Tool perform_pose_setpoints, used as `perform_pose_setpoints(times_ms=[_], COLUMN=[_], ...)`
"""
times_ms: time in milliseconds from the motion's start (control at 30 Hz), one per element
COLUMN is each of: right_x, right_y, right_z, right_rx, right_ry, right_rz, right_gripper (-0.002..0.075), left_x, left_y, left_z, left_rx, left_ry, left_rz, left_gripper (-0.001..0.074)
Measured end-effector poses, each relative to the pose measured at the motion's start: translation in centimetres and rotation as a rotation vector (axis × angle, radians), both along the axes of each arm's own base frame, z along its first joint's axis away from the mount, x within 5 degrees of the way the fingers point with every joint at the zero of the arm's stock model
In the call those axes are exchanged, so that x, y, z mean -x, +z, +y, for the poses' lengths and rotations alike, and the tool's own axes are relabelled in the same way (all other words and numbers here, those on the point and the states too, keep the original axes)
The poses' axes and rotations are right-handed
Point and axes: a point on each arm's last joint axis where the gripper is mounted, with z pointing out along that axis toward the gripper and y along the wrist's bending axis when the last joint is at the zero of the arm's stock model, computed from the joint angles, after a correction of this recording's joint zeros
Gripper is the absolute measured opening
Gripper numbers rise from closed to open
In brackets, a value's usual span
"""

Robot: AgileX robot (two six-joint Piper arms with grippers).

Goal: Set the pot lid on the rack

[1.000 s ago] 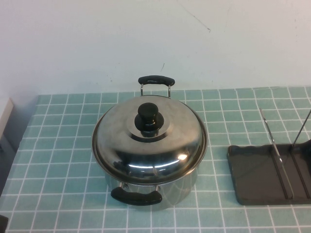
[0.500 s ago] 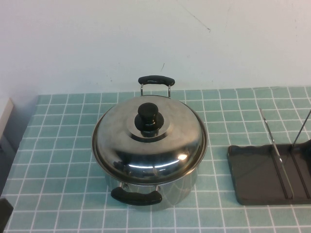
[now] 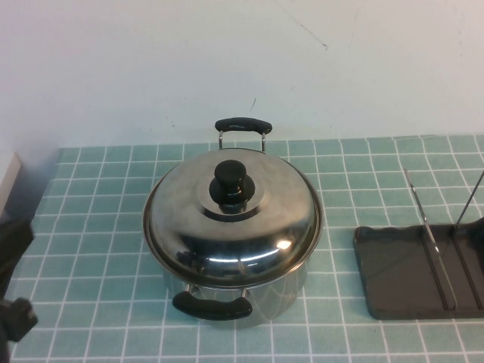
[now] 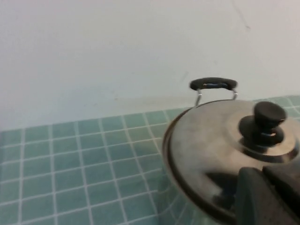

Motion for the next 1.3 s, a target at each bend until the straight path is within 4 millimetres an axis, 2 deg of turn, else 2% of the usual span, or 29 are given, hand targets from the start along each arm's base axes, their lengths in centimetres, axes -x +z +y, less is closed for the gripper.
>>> perform_pose_setpoints(times_ms=[133, 200, 367, 500, 567, 633, 800, 867, 967, 1100, 1233, 1300], right_x=[0.0, 0.0, 0.0, 0.0, 0.0, 0.0, 0.0, 0.0, 0.0, 0.0, 0.0, 0.0], right_y=[0.0, 0.0, 0.0, 0.0, 0.0, 0.0, 0.0, 0.0, 0.0, 0.0, 0.0, 0.0], right_z=[0.0, 0.0, 0.0, 0.0, 0.0, 0.0, 0.0, 0.0, 0.1, 0.1, 0.1, 0.1], right_rx=[0.015, 0.014, 0.016, 0.018, 0.018, 0.018, 0.018, 0.017, 0.017, 0.017, 0.017, 0.017], right_ry=[0.004, 0.005, 0.007, 0.008, 0.008, 0.009, 0.009, 0.009, 0.012, 0.012, 0.012, 0.012], right_rz=[-0.003, -0.004, -0.005, -0.005, -0.005, -0.003, -0.003, -0.003, 0.000, 0.000, 0.000, 0.000], right_gripper=[-0.0003, -0.0003, -0.0003, -0.0003, -0.0003, -0.0003, -0.0003, -0.0003, -0.0003, -0.0003, -0.0003, -0.0003], left_x=[-2.9, -4.6, -7.6, -9.1, -9.9, -10.6, -12.9, -13.7, -14.6, -15.7, -16.6, -16.9], left_y=[1.9, 2.2, 1.1, 0.1, -0.3, -0.6, -0.8, -0.7, -0.8, -1.8, -3.5, -4.1], left_z=[-1.1, -2.0, -5.0, -7.5, -9.0, -10.3, -11.8, -12.0, -12.4, -13.0, -13.5, -13.6], left_rx=[-0.039, -0.061, -0.219, -0.353, -0.375, -0.373, -0.317, -0.301, -0.293, -0.299, -0.278, -0.248], left_ry=[-0.154, -0.227, -0.330, -0.351, -0.390, -0.437, -0.434, -0.406, -0.395, -0.393, -0.388, -0.372], left_rz=[-0.065, -0.107, -0.170, -0.144, -0.129, -0.113, -0.055, -0.038, -0.025, 0.009, 0.081, 0.120], left_gripper=[-0.0003, -0.0003, -0.0003, 0.0001, 0.0050, 0.0144, 0.0522, 0.0599, 0.0644, 0.0659, 0.0656, 0.0620])
